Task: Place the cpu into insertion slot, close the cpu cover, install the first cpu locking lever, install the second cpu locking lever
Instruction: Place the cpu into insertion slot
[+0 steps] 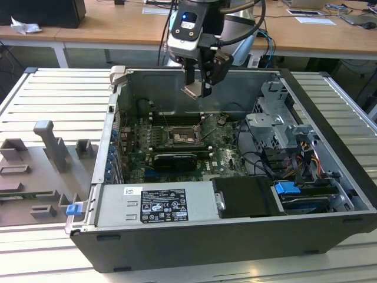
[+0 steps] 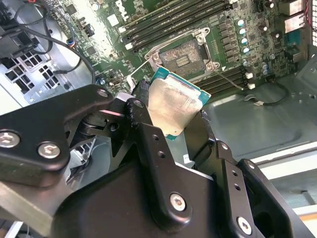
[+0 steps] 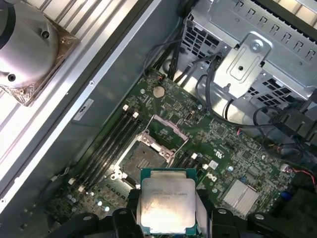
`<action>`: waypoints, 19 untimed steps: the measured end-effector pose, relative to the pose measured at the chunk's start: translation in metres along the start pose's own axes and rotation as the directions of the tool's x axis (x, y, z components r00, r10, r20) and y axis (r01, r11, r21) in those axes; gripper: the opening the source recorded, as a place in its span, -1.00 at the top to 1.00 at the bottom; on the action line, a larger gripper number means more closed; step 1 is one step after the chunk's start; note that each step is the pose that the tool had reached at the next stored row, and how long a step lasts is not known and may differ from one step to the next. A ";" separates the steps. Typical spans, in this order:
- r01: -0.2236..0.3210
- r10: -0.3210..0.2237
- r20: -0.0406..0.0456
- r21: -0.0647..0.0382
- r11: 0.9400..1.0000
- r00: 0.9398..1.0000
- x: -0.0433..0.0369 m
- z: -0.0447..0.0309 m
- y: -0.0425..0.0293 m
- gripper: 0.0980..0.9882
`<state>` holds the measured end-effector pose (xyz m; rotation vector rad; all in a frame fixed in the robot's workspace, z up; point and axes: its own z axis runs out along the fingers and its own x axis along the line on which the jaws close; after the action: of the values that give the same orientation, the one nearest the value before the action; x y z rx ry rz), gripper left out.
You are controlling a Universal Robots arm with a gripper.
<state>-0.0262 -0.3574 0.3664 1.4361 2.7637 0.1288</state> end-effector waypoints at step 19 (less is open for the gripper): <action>-0.096 0.096 0.008 -0.002 0.995 0.995 0.0000 0.0013 -0.0001 0.03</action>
<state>-0.0262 -0.3574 0.3651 1.5661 2.6877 0.1267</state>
